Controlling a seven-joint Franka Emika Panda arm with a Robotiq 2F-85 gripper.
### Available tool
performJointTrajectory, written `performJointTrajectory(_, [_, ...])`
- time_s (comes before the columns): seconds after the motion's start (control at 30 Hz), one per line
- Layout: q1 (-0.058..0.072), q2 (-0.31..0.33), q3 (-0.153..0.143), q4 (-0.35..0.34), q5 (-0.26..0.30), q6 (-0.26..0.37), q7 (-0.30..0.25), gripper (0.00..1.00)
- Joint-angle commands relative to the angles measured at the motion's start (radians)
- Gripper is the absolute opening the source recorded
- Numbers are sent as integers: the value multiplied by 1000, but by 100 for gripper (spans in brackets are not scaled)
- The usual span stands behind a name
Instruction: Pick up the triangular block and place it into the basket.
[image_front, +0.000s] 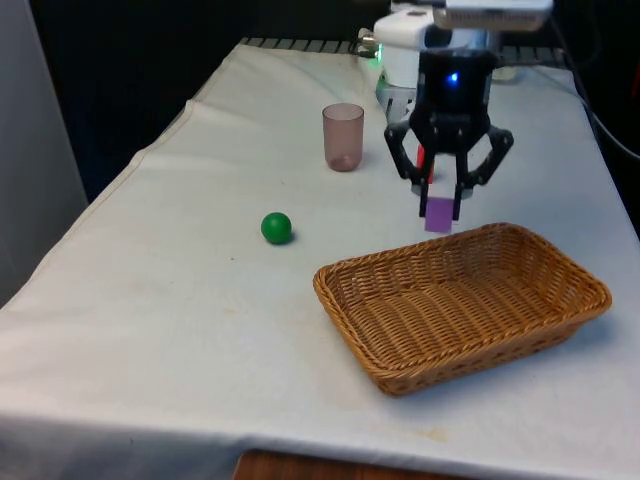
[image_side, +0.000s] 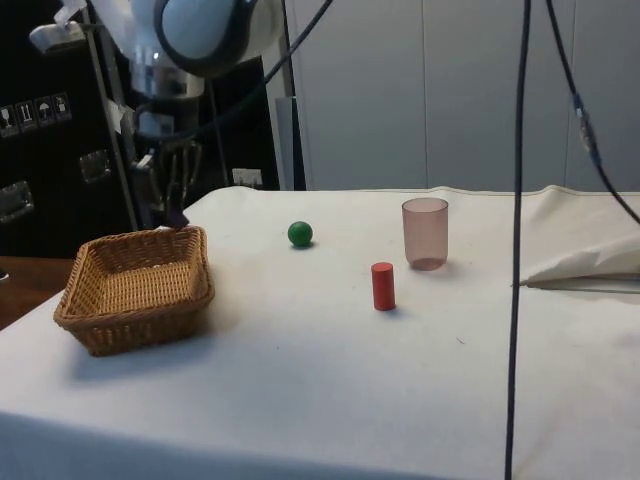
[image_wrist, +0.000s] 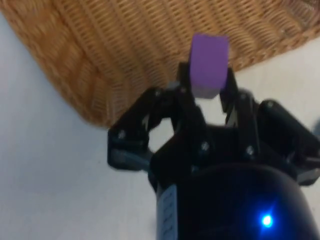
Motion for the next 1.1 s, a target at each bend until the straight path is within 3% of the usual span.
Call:
performJointTrajectory(0.0, [-2, 25, 6, 26, 6, -9, 1, 33])
performJointTrajectory(0.17, [0, 75, 4, 72, 0, 0, 5, 33])
performJointTrajectory(0.2, [-5, 112, 11, 111, 8, -12, 2, 33])
performJointTrajectory(0.27, [-6, 125, 11, 126, 8, -13, 2, 33])
performJointTrajectory(0.43, [-4, 207, 13, 194, 11, -11, 4, 33])
performJointTrajectory(0.77, [-3, 255, 16, 206, 14, 4, 5, 34])
performJointTrajectory(0.87, [-3, 259, 16, 207, 14, 6, 6, 41])
performJointTrajectory(1.07, [-3, 267, 17, 210, 13, 7, 7, 73])
